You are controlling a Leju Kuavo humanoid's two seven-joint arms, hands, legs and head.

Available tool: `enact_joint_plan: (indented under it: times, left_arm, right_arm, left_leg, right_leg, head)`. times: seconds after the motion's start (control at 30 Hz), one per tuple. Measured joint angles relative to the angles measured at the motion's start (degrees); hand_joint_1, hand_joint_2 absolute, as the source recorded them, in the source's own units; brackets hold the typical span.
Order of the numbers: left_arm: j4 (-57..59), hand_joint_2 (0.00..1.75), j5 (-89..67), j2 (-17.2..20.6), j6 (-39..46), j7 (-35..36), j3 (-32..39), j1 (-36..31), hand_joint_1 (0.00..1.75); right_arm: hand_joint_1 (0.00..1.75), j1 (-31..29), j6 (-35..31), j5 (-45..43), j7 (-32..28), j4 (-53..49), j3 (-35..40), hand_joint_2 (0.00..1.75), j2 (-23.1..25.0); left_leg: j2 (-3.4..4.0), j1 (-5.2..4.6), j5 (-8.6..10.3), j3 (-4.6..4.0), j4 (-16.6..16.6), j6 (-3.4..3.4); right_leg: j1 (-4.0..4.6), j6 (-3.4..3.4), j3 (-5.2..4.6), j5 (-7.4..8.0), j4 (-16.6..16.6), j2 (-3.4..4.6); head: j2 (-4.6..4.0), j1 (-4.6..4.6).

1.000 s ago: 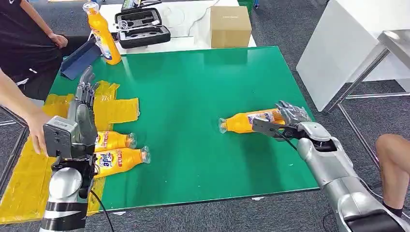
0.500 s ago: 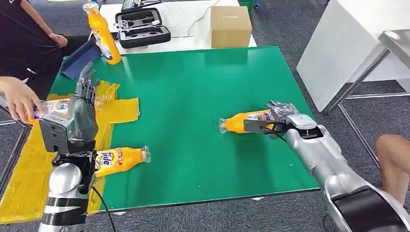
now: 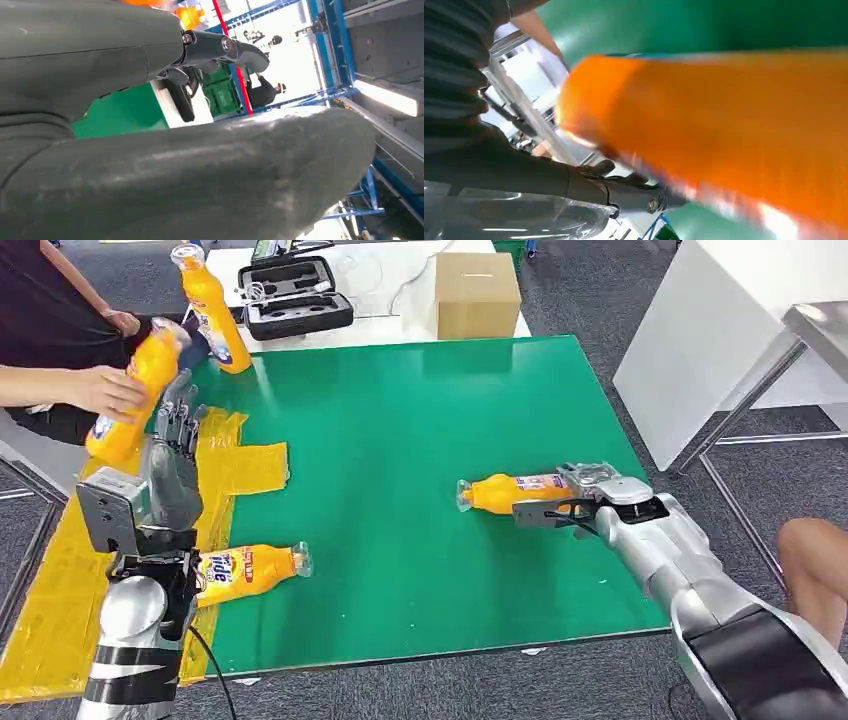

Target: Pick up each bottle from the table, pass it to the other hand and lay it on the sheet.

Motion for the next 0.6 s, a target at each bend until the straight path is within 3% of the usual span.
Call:
enact_joint_plan:
  times: [0.03, 0.07, 0.1, 0.6]
  left_arm:
    - [0.15, 0.0, 0.35, 0.07, -0.22, 0.0, -0.02, -0.06, 0.0]
    - [0.24, 0.0, 0.37, 0.15, -0.33, 0.0, -0.09, -0.11, 0.0]
    - [0.31, 0.0, 0.46, 0.2, -0.44, 0.0, -0.2, -0.14, 0.0]
    - [1.9, 0.0, 0.94, 0.74, -0.63, 0.0, -1.49, -1.54, 0.0]
  right_arm:
    - [0.0, 0.1, -0.26, 0.11, -0.11, 0.57, 0.26, 1.75, -0.04]
    - [1.24, 0.31, -0.41, 0.13, -0.2, 1.18, 0.39, 1.75, -0.13]
    - [1.73, 0.64, -0.57, 0.15, -0.28, 1.73, 0.59, 1.75, -0.24]
    - [1.75, 1.59, 0.18, -0.85, -2.25, 4.48, 1.24, 1.75, -0.66]
  left_leg:
    - [0.0, 0.0, 0.0, 0.02, 0.0, 0.0]
    - [0.0, 0.0, 0.0, 0.02, 0.0, 0.0]
    - [0.0, 0.0, 0.0, 0.02, 0.0, 0.0]
    - [0.01, 0.0, -0.04, 0.7, -0.01, 0.0]
  right_leg:
    - [0.0, 0.0, 0.0, 0.0, -0.01, 0.0]
    - [0.0, 0.0, 0.01, 0.0, -0.01, 0.0]
    - [0.0, 0.0, 0.01, 0.0, -0.01, 0.0]
    - [0.0, 0.0, 0.63, -0.03, -0.09, 0.01]
  head:
    - [0.0, 0.0]
    - [0.0, 0.02]
    - [0.0, 0.02]
    - [0.0, 0.02]
